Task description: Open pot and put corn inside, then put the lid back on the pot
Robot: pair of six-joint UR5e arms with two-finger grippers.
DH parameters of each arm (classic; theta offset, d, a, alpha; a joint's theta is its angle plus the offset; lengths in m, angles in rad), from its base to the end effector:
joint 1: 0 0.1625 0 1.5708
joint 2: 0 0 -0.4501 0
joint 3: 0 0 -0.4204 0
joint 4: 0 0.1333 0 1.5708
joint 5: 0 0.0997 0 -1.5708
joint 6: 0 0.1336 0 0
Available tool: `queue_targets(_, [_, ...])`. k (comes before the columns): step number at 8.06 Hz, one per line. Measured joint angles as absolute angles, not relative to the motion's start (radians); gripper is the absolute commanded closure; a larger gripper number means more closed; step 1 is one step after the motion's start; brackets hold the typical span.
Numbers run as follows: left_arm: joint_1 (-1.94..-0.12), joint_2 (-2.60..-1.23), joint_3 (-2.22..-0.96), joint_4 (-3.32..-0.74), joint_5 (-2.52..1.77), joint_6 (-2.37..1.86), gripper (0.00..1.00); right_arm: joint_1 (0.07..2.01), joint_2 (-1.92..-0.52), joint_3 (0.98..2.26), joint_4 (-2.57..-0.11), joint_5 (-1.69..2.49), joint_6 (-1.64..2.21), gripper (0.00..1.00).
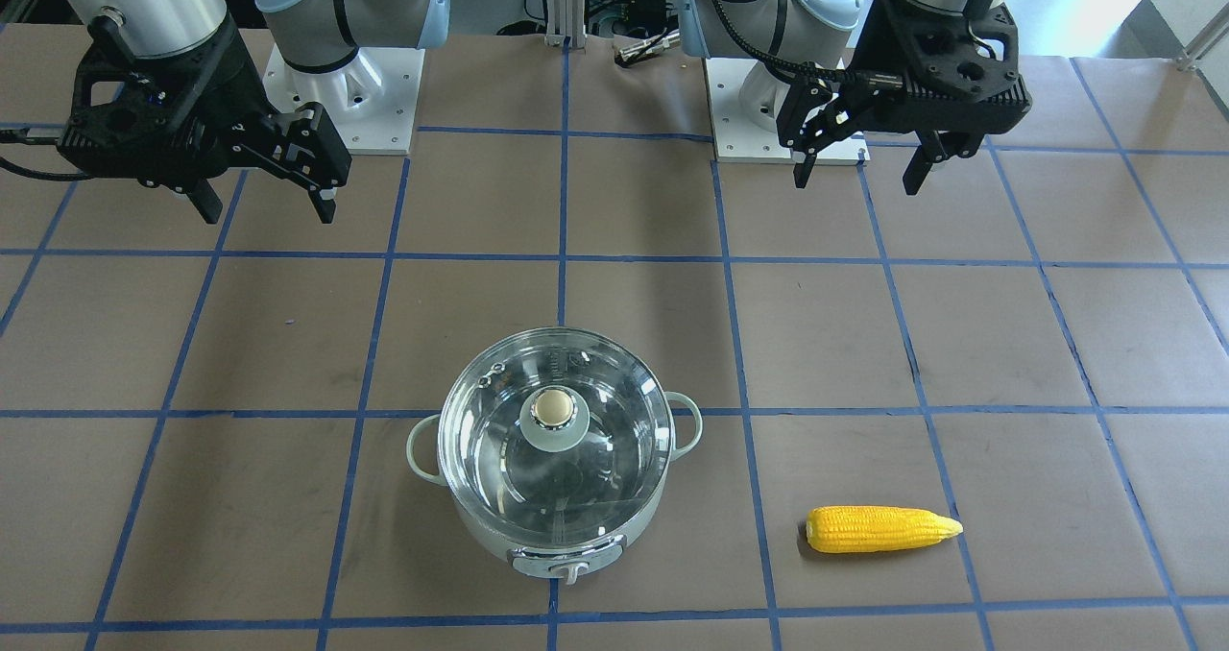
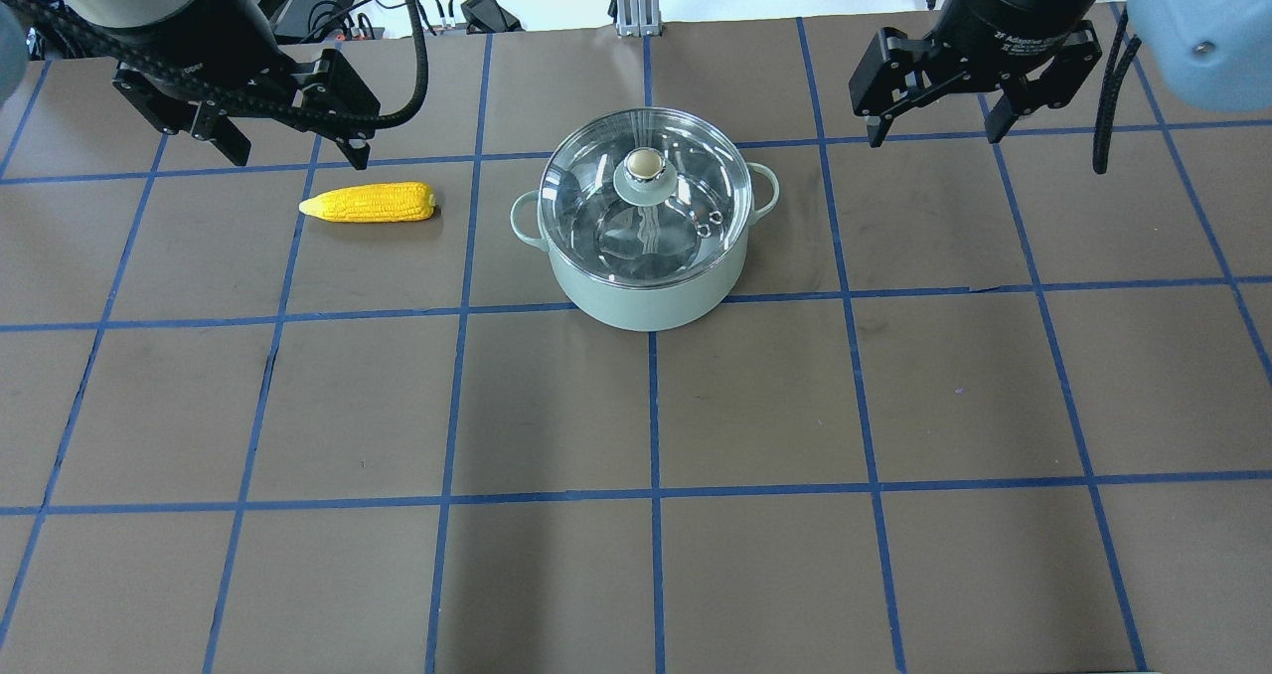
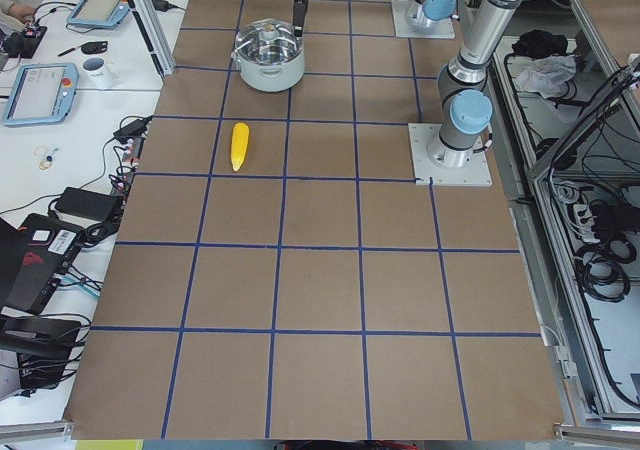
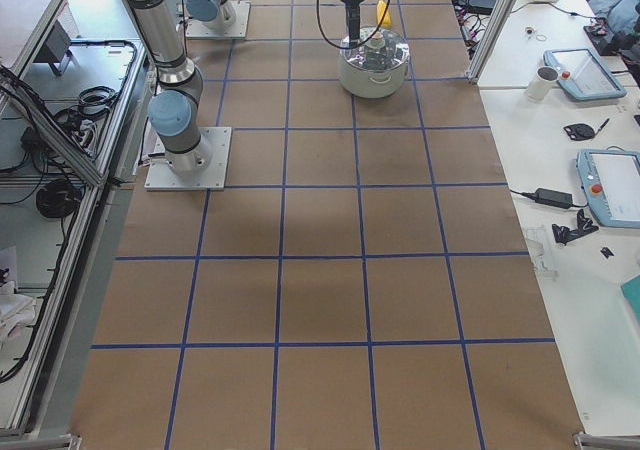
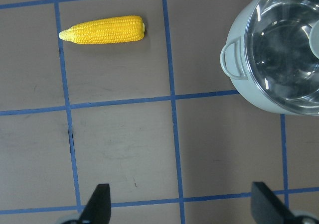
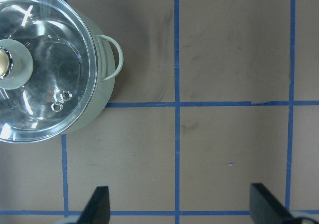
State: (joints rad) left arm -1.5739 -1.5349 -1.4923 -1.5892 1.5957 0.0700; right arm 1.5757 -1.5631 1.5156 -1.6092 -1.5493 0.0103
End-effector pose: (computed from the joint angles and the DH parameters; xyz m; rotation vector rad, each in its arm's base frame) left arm -0.1316 -0.5131 0.5369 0.1118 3.1080 -0.1480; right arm 0.1388 -0.5335 0.5080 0.0070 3.1166 -0.1337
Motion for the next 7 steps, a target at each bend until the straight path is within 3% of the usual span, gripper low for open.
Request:
queue_targets(4, [-1.562, -1.533, -1.493, -1.590, 1.595, 0.098, 0.00, 1.575, -1.563, 1.519, -1.609, -1.550, 0.007, 0.00])
queue_targets(7, [-1.470, -1.546, -1.493, -1.582, 1.594, 0.377, 0.00, 1.575, -1.562, 1.520, -1.609, -1.549, 0.003, 0.00])
